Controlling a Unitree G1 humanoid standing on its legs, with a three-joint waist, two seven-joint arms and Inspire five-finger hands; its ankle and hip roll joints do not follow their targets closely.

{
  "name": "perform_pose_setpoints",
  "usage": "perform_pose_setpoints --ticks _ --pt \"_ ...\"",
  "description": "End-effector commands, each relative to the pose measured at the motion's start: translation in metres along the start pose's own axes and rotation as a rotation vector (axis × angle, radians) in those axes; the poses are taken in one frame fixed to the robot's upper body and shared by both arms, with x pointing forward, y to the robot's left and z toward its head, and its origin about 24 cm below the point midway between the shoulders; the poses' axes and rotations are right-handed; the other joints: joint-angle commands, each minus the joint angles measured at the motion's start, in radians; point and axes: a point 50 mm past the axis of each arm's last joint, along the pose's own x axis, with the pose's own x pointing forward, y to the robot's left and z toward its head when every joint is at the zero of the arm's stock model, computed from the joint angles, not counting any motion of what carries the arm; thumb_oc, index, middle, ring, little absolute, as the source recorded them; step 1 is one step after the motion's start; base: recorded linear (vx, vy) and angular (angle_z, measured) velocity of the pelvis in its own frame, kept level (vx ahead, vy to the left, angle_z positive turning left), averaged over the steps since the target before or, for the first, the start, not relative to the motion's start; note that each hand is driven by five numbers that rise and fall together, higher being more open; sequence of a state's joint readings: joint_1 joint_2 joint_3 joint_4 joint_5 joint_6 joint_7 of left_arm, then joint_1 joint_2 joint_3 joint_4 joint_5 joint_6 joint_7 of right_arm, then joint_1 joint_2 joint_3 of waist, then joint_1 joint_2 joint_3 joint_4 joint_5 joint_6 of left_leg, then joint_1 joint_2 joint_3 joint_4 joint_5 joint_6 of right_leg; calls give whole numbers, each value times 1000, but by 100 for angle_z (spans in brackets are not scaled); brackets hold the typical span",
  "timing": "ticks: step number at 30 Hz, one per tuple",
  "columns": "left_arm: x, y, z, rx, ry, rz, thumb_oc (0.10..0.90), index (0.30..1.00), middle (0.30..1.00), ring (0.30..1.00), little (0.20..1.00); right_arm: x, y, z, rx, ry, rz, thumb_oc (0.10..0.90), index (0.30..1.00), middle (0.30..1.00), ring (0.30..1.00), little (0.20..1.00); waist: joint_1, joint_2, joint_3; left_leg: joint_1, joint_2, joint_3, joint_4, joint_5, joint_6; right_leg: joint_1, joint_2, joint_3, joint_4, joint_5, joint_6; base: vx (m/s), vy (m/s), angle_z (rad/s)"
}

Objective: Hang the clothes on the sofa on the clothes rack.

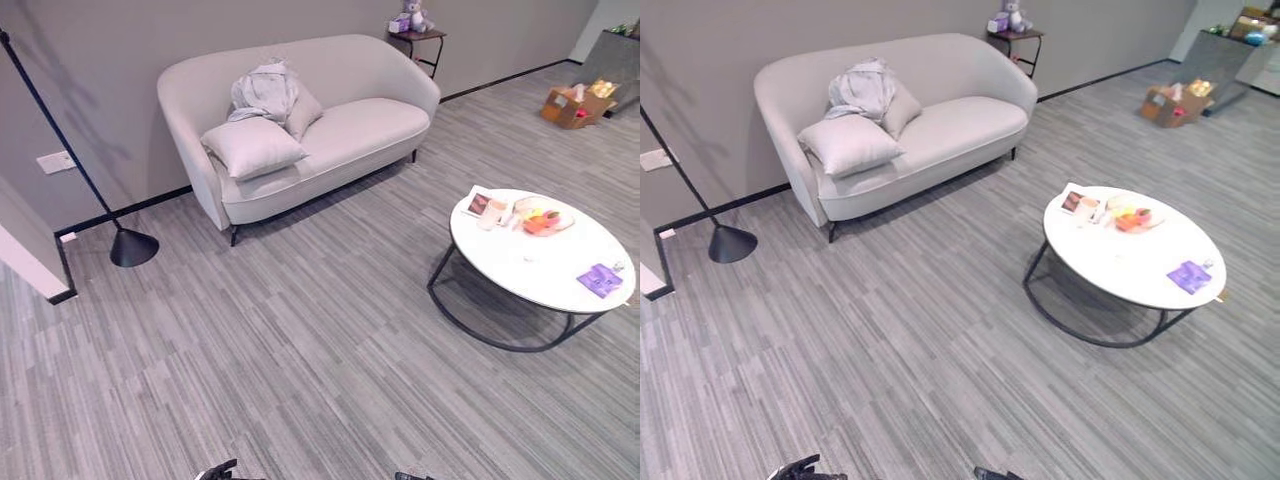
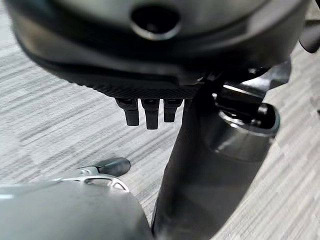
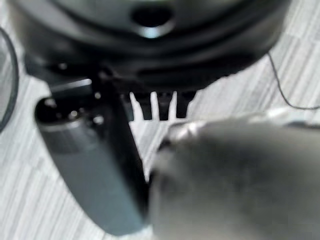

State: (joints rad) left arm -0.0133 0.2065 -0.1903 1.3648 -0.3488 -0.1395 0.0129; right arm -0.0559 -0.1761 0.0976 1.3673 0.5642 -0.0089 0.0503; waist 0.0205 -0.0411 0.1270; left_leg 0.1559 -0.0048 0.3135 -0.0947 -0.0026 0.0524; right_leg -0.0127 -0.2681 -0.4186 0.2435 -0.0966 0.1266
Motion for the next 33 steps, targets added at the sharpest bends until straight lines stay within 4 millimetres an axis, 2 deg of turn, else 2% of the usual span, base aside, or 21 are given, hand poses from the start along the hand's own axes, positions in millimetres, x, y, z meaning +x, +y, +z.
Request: perform_pose_setpoints --ticks 1,2,4,7,9,11,12,13,14,15,18,20,22,23,24,25,26,27,28,30,33 --pt "1 -19 2 10 0 -48 800 900 900 900 900 2 21 0 -56 0 74 800 900 900 900 900 14 -8 -8 4 -11 -117 7 -102 -40 -25 -51 39 -88 188 51 180 -146 -20" --pt "1 -19 3 12 0 -49 800 900 900 900 900 2 22 1 -54 0 77 800 900 900 900 900 13 -6 -11 11 -5 -129 7 -119 -48 -28 -49 58 -121 184 63 304 -301 -17" --pt "2 -17 6 22 -5 -44 800 900 900 900 900 2 23 0 -36 7 94 800 900 900 900 900 3 -10 1 54 28 -140 7 -143 -87 -124 -133 118 -303 326 102 468 -369 -33" --pt "1 -11 0 40 18 -35 800 900 900 900 900 1 20 -11 -49 39 98 800 900 900 900 900 9 -20 -9 135 58 -125 7 -185 -121 -151 -188 31 -323 406 135 562 -324 -21" --pt "0 -9 -4 49 29 -30 800 900 900 900 900 0 17 -19 -39 56 91 800 900 900 900 900 3 -29 -28 161 75 -133 7 -205 -143 -129 -177 21 -329 399 135 488 -281 -5" --pt "0 -9 -4 44 30 -27 800 900 900 900 900 -1 13 -21 -19 63 82 800 900 900 900 900 -10 -16 -49 174 144 -139 7 -189 -174 -118 -129 27 -327 380 127 421 -309 38" --pt "1 -10 0 19 15 -18 800 900 900 900 900 -1 10 -22 -22 66 69 800 900 900 900 900 -16 2 -61 164 188 -150 7 -131 -194 -120 -89 36 -331 368 114 395 -404 53" --pt "2 -11 7 -23 -13 -14 800 900 900 900 900 0 10 -12 -102 36 66 800 900 900 900 900 -7 31 -69 136 257 -174 54 -18 -221 -110 -21 30 -331 333 84 298 -334 24" --pt "2 -11 7 -23 -13 -14 800 900 900 900 900 0 10 -12 -102 36 67 800 900 900 900 900 -11 28 -73 129 255 -179 54 -15 -221 -113 -25 27 -331 333 84 311 -372 33" --pt "2 -11 10 -51 -28 -8 800 900 900 900 900 0 13 -7 -189 17 77 800 900 900 900 900 1 41 -75 108 293 -187 114 46 -236 -100 16 21 -331 302 57 204 -287 4" --pt "3 -8 15 -102 -42 9 800 900 900 900 900 1 20 -3 -308 -3 94 800 900 900 900 900 40 38 -71 7 390 -206 348 207 -246 -28 102 -29 -331 196 -23 296 -418 3" --pt "3 -6 19 -142 -53 25 800 900 900 900 900 1 20 2 -324 -11 88 800 900 900 900 900 71 22 -42 -75 423 -222 527 233 -217 33 147 -23 -331 136 -52 298 -419 -9" --pt "4 -9 26 -168 -77 17 800 900 900 900 900 2 21 9 -358 -23 87 800 900 900 900 900 105 -8 -9 -180 356 -237 620 138 -177 69 155 4 -331 101 -67 290 -317 -16" --pt "4 -10 31 -187 -96 14 800 900 900 900 900 2 22 11 -374 -26 87 800 900 900 900 900 128 -18 3 -250 291 -242 636 77 -166 90 160 19 -331 79 -68 253 -154 -18" --pt "5 -11 36 -208 -115 10 800 900 900 900 900 2 23 13 -382 -30 89 800 900 900 900 900 141 -31 6 -313 239 -223 611 73 -143 98 150 17 -331 77 -73 451 -88 8" --pt "4 -9 38 -250 -128 20 800 900 900 900 900 2 22 12 -401 -29 88 800 900 900 900 900 162 -22 2 -346 203 -171 476 17 -137 136 167 22 -331 34 -62 330 -11 31" --pt "4 -9 38 -250 -128 20 800 900 900 900 900 2 22 12 -401 -29 88 800 900 900 900 900 163 -25 3 -340 200 -167 470 19 -135 138 164 23 -331 33 -61 567 45 86" --pt "4 -7 37 -294 -126 30 800 900 900 900 900 2 22 10 -445 -21 92 800 900 900 900 900 192 -15 -13 -389 139 -122 282 62 -128 179 190 23 -331 1 -61 279 53 83" --pt "4 -7 37 -294 -125 30 800 900 900 900 900 2 22 9 -446 -21 92 800 900 900 900 900 192 -18 -12 -379 133 -119 265 71 -127 181 186 23 -331 1 -61 422 64 60" --pt "4 -2 34 -358 -112 55 800 900 900 900 900 2 27 7 -479 -17 109 800 900 900 900 900 238 -5 -12 -424 91 -146 73 185 -130 219 225 34 -331 -25 -69 339 73 -10" --pt "4 5 23 -473 -70 105 800 900 900 900 900 2 38 7 -468 -29 141 800 900 900 900 900 263 -24 -2 -511 75 -190 7 197 -162 296 246 79 -331 -78 -89 559 98 -35"
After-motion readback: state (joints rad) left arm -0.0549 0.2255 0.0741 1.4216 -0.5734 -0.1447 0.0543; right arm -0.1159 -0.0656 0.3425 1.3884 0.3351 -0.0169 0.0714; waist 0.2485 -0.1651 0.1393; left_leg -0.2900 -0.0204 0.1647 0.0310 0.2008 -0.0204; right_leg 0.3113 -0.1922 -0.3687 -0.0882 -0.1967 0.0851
